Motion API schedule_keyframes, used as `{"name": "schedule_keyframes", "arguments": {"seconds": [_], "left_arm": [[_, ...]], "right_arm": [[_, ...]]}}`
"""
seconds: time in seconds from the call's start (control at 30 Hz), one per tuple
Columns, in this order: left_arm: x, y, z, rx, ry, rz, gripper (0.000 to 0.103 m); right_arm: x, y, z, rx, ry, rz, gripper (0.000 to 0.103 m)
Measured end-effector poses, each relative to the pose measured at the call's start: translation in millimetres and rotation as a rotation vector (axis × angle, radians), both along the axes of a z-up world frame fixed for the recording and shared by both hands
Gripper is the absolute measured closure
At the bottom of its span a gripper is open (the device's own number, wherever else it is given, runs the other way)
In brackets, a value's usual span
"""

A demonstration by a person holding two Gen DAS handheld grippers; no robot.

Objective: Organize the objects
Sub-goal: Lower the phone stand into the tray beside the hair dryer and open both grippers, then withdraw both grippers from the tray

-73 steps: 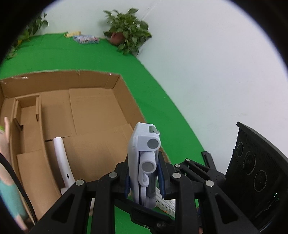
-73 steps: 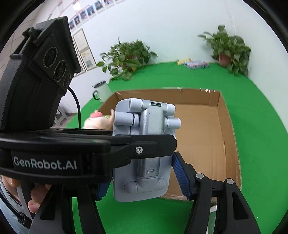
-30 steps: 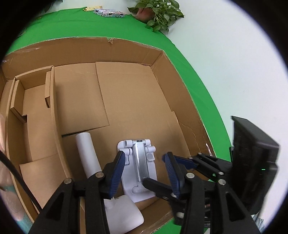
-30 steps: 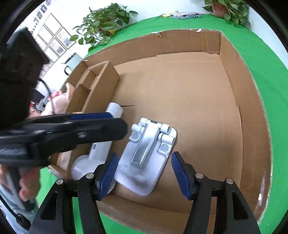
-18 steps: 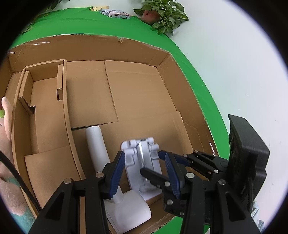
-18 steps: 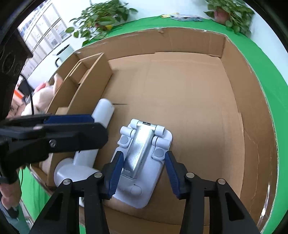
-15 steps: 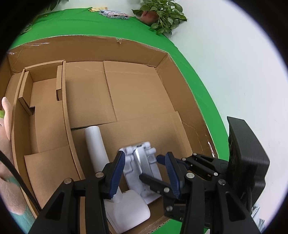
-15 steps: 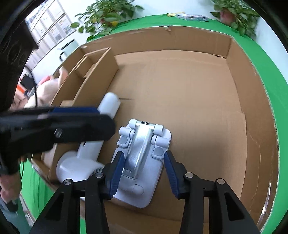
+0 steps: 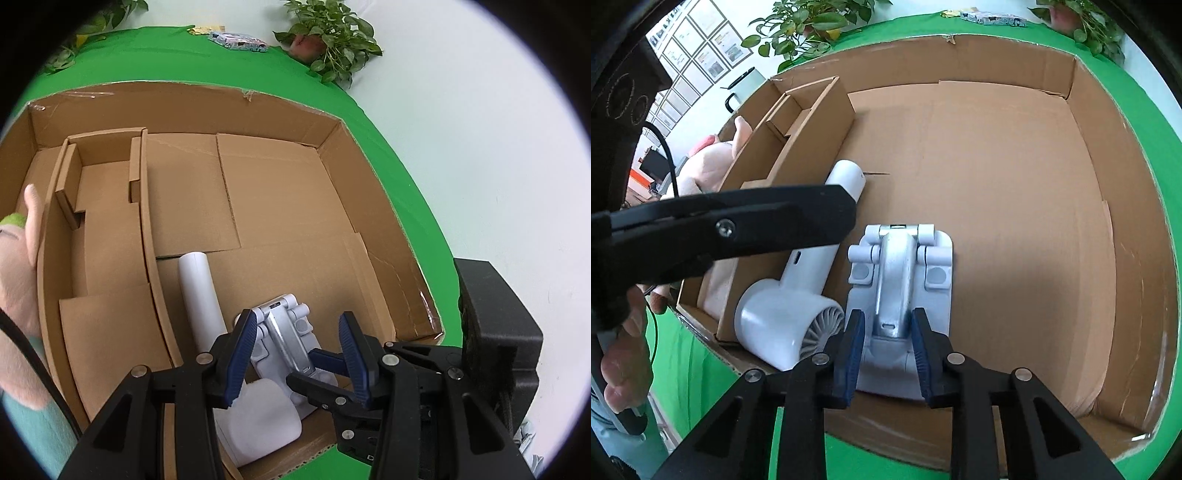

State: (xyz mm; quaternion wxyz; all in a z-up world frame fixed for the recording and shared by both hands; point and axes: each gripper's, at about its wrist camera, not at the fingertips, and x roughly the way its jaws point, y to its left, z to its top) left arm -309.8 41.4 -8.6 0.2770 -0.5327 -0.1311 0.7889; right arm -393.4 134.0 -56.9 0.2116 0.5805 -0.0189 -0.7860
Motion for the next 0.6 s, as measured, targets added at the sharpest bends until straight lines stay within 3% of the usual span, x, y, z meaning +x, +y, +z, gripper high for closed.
{"name": "schedule_keyframes", "arguments": {"seconds": [0.43, 0.5, 0.6], "left_arm": [[17.8, 3.2, 15.5, 0.033, 0.041, -0.003, 0.058], [20.6, 2.7, 16.7, 0.035, 0.044, -0.004, 0.058], [28.3, 1.7, 21.8, 0.005, 0.074, 0.006, 0.058]], "right_arm": [[1.1, 17.7, -0.7, -0.145, -0.120, -0.091, 0.073], [2.7, 18.4, 3.7, -0.141, -0.111, -0.097, 0.069], [6.3, 22.9, 14.6, -0.091, -0.054, -0.127, 0.044]]}}
